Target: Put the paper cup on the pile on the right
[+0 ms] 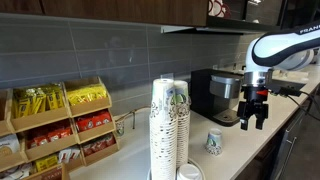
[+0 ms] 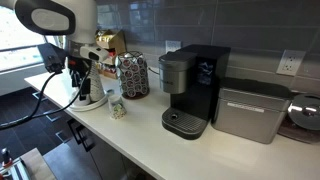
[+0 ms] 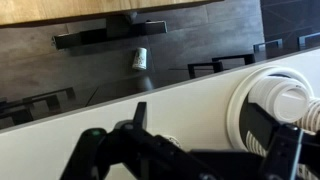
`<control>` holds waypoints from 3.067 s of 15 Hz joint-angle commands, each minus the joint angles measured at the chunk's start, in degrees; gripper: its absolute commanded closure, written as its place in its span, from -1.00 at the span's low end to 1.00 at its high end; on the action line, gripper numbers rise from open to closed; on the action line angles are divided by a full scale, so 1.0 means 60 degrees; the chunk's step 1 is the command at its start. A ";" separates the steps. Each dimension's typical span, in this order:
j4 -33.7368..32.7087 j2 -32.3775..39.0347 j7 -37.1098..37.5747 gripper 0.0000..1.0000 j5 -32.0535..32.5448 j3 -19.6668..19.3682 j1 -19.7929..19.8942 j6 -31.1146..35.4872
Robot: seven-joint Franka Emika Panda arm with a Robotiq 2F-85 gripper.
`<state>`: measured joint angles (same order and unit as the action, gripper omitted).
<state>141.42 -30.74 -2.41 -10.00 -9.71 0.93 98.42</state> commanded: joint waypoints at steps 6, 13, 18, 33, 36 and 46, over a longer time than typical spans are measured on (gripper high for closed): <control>-0.0018 0.0028 -0.0105 -1.00 -0.0096 0.0221 0.0259 -0.0036; -0.0018 0.0028 -0.0104 -1.00 -0.0096 0.0222 0.0259 -0.0036; 0.0271 0.0293 -0.0306 -1.00 -0.0647 0.0687 -0.0099 0.2131; 0.0546 0.0515 -0.0290 -1.00 -0.0372 0.1213 -0.0272 0.3772; 0.0787 0.0499 -0.0219 -1.00 -0.0168 0.1384 -0.0260 0.4878; 0.0851 0.0678 0.0055 -1.00 0.0703 0.1534 -0.0247 0.5755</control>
<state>146.62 -26.66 -2.27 -6.04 -0.13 -0.18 133.10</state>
